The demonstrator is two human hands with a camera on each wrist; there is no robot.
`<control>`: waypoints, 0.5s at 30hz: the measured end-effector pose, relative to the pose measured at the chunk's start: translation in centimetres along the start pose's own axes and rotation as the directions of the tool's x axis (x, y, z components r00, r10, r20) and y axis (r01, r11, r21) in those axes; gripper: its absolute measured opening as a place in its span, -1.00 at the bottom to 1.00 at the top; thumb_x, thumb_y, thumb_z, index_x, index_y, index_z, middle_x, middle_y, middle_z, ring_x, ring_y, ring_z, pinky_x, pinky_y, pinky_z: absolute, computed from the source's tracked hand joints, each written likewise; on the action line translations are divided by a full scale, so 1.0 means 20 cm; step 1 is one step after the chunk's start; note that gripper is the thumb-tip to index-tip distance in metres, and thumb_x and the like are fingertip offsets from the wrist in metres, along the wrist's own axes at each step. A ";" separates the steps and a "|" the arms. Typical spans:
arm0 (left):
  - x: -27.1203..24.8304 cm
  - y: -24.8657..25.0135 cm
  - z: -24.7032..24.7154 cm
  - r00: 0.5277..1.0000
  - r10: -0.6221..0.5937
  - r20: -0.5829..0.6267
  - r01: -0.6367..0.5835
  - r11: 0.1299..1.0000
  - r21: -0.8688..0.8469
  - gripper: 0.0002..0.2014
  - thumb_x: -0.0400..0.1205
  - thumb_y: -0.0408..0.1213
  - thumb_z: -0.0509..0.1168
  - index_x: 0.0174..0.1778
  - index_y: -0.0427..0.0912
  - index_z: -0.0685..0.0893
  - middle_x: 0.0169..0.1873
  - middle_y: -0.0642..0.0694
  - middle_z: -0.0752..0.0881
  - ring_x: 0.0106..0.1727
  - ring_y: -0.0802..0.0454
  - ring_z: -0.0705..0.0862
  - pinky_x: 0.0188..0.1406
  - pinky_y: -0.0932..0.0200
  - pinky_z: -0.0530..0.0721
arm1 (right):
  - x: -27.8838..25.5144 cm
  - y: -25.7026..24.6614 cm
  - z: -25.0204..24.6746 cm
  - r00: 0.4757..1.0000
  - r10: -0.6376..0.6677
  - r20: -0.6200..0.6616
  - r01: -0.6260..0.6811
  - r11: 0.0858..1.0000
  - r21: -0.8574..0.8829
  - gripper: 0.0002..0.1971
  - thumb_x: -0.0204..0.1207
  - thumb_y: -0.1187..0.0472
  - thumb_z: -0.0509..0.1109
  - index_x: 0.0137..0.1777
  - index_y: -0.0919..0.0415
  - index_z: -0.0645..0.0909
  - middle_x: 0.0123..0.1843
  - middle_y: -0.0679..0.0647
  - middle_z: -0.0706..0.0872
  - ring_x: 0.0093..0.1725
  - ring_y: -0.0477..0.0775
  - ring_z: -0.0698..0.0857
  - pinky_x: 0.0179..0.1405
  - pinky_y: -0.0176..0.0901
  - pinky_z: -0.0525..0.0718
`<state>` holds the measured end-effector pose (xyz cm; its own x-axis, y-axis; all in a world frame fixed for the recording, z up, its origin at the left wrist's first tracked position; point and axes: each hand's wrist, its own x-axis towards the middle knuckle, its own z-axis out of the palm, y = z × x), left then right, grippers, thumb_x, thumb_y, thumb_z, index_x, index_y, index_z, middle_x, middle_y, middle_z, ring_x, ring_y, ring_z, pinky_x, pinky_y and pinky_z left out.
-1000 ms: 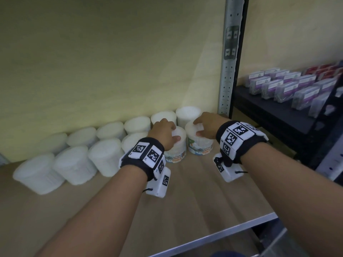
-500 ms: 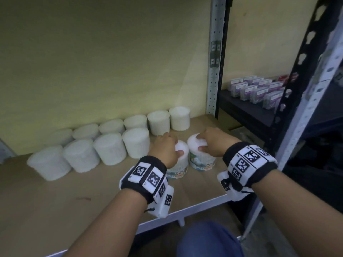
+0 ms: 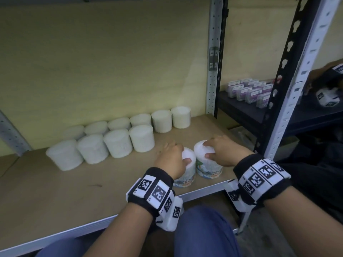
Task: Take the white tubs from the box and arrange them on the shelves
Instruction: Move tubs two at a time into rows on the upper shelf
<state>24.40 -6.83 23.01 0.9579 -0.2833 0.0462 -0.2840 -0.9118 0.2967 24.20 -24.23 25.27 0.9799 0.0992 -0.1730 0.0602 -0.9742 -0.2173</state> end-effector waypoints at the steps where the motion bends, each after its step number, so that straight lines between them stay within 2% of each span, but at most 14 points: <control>1: -0.01 0.00 0.00 1.000 0.001 -0.010 -0.001 1.000 -0.009 -0.58 0.63 -0.03 0.27 0.34 -0.17 0.54 0.30 -0.15 0.53 0.38 -0.14 0.44 0.41 -0.12 0.44 | -0.01 0.00 0.00 1.000 0.003 0.002 -0.003 1.000 0.013 -0.46 0.65 0.02 0.26 0.61 0.05 0.31 0.59 0.06 0.37 0.58 0.15 0.28 0.59 0.05 0.28; 9: -0.03 -0.04 0.01 0.997 -0.034 -0.066 0.021 0.982 -0.188 -0.56 0.58 -0.02 0.34 0.34 -0.11 0.58 0.33 -0.05 0.57 0.39 -0.06 0.50 0.43 -0.01 0.45 | -0.03 0.01 0.02 1.000 0.029 0.006 -0.029 0.997 0.066 -0.48 0.67 0.04 0.22 0.62 0.03 0.28 0.61 0.05 0.30 0.61 0.18 0.21 0.61 0.12 0.24; 11: -0.04 -0.05 0.00 0.993 -0.059 -0.098 0.032 0.965 -0.259 -0.57 0.59 -0.07 0.33 0.37 -0.12 0.57 0.36 -0.06 0.59 0.39 -0.05 0.53 0.41 0.08 0.47 | -0.03 0.01 0.01 0.999 0.036 0.013 -0.037 0.993 0.110 -0.46 0.67 0.05 0.22 0.64 0.01 0.23 0.63 0.05 0.28 0.63 0.20 0.18 0.63 0.14 0.22; 13: -0.04 -0.08 -0.02 0.988 -0.078 -0.135 0.034 0.952 -0.303 -0.56 0.61 -0.13 0.31 0.41 -0.14 0.54 0.37 -0.06 0.58 0.40 -0.04 0.53 0.39 0.14 0.46 | -0.02 -0.01 -0.01 0.999 0.050 -0.014 -0.047 0.986 0.161 -0.45 0.67 0.03 0.22 0.64 0.00 0.21 0.63 0.08 0.32 0.63 0.21 0.22 0.62 0.14 0.25; 15: -0.05 -0.13 -0.06 0.982 -0.091 -0.163 0.035 0.947 -0.320 -0.58 0.61 -0.17 0.30 0.41 -0.14 0.54 0.37 -0.05 0.58 0.41 0.00 0.52 0.36 0.20 0.44 | -0.01 -0.04 -0.04 0.997 0.039 -0.071 -0.025 0.981 0.191 -0.45 0.63 0.01 0.28 0.60 0.02 0.29 0.58 0.10 0.41 0.59 0.19 0.33 0.58 0.11 0.35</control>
<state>24.13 -3.86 23.30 0.9738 -0.1467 0.1739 -0.2222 -0.7777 0.5880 24.11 -23.63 26.20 0.9925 0.0466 -0.1126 -0.0013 -0.9198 -0.3923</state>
